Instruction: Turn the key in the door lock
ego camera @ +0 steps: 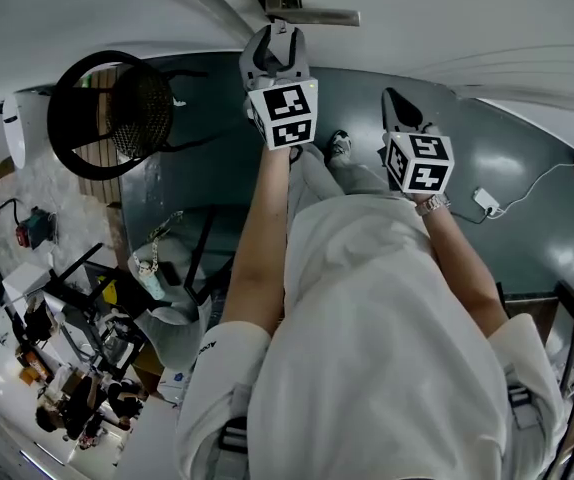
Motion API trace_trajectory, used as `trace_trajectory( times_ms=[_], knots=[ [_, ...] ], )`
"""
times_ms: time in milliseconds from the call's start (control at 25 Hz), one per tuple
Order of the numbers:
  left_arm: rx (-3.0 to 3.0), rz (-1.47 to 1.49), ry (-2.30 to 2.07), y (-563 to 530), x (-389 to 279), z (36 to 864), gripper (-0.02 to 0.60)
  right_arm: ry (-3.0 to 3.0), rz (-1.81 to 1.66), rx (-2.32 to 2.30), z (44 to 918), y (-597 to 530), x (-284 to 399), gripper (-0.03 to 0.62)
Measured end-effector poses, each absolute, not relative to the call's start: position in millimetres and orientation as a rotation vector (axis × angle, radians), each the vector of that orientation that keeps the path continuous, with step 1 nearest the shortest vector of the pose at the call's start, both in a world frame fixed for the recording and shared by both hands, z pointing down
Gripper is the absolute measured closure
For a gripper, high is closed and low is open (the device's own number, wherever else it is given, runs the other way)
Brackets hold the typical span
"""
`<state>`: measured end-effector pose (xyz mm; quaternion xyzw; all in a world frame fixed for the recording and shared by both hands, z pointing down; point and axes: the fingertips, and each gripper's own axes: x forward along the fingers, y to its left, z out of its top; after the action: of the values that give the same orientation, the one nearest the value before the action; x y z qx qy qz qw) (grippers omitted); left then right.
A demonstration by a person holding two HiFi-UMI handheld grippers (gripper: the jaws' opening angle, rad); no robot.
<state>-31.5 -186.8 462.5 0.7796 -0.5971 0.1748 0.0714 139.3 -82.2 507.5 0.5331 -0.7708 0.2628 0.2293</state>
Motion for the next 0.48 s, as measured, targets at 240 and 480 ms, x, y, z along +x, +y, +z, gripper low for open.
trace_trajectory(
  times_ms=[240,480],
  knots=[
    [2.483,0.974,-1.913,-204.1,-17.1,475.8,0.417,-2.102,0.727,1.481,511.6,-80.2,145.3,0.594],
    [2.414,1.143,-2.064,-217.8,-25.7,475.4,0.417,-2.091,0.736,1.488,515.3,-77.4,147.3,0.594]
  ],
)
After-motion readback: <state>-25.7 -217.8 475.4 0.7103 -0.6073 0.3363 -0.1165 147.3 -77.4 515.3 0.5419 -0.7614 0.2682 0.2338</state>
